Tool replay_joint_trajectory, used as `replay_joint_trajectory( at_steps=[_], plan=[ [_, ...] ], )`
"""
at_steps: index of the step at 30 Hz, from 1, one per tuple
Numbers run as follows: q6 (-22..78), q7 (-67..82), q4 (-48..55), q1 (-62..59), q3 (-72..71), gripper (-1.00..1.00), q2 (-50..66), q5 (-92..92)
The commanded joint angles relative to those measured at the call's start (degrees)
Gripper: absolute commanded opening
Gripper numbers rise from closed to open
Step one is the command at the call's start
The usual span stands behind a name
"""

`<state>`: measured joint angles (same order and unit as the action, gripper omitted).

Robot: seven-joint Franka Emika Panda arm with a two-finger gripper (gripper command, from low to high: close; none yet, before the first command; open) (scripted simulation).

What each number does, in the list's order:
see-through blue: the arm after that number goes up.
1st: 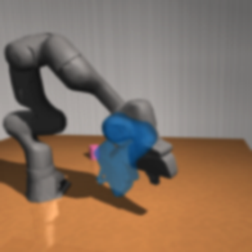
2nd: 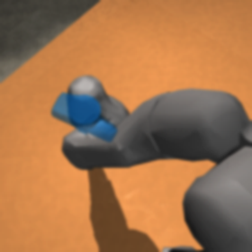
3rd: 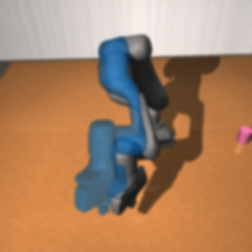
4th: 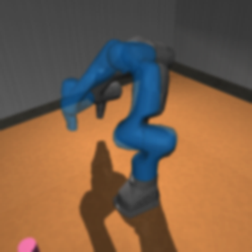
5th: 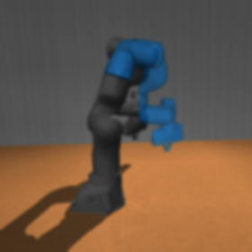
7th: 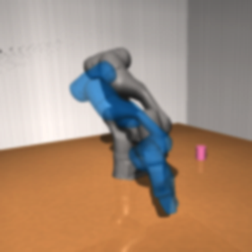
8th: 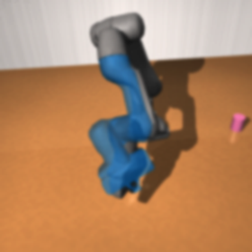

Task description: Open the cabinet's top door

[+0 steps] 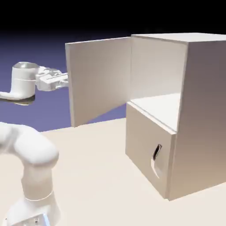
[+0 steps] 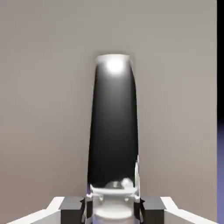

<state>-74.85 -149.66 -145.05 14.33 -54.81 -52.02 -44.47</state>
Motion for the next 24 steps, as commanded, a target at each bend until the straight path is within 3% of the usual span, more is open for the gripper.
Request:
replay_joint_trajectory(
  at_steps=[1,11,23,24],
  plan=[
    [1.76,-0.39,2.05,-2.08,-1.96,-1.00,1.16,0.99],
    [14.87,-1.95,19.85,-22.84,-19.23,-1.00,6.89,7.64],
    [26.48,2.13,39.99,-47.25,-34.70,-1.00,2.40,13.40],
    [26.48,2.13,39.99,-47.25,-34.70,1.00,2.40,13.40]
  ],
)
